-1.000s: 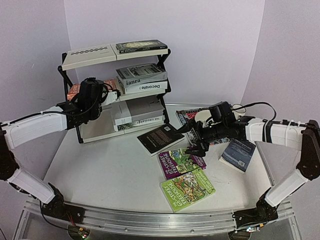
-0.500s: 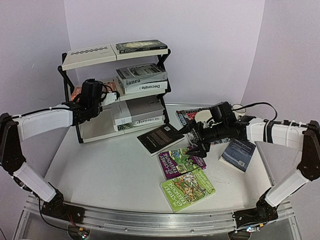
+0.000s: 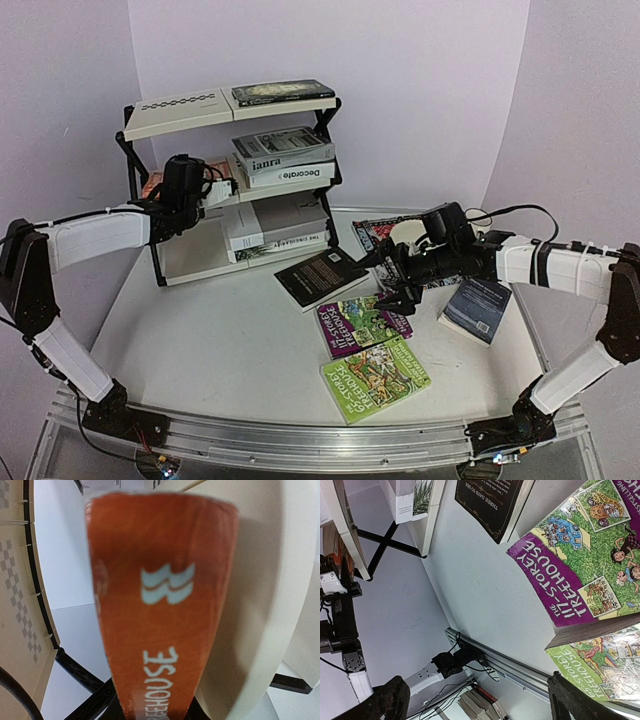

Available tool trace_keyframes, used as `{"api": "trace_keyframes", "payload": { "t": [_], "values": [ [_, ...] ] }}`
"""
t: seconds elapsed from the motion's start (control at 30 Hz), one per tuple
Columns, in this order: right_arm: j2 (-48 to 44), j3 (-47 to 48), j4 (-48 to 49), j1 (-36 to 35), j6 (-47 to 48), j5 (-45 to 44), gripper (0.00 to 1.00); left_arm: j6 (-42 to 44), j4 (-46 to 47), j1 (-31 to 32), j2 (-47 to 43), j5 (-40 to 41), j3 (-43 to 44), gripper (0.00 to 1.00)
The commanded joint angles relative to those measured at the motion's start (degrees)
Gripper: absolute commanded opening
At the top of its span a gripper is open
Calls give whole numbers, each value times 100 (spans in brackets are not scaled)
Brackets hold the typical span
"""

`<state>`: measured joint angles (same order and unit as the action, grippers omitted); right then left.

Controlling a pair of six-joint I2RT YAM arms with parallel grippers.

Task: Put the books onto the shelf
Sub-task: Place the book on the shelf.

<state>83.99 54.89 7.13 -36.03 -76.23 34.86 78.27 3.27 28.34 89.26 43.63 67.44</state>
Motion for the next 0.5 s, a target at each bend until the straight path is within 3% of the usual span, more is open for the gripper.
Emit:
{"api": "trace_keyframes", "payload": {
  "t": [0.0, 0.13, 0.37, 0.47],
  "values": [
    [-192, 162, -191, 26, 107, -15, 96, -13, 419, -21, 22, -52, 382, 2],
    [-198, 162, -212, 26, 109, -16, 96, -63, 381, -21, -30, -122, 361, 10],
    [-132, 188, -219, 26, 122, -9, 96, -265, -180, -13, -179, 29, 385, 45],
    [-93, 210, -221, 26, 125, -6, 96, -436, -505, 31, -249, 72, 459, 51]
  ]
}}
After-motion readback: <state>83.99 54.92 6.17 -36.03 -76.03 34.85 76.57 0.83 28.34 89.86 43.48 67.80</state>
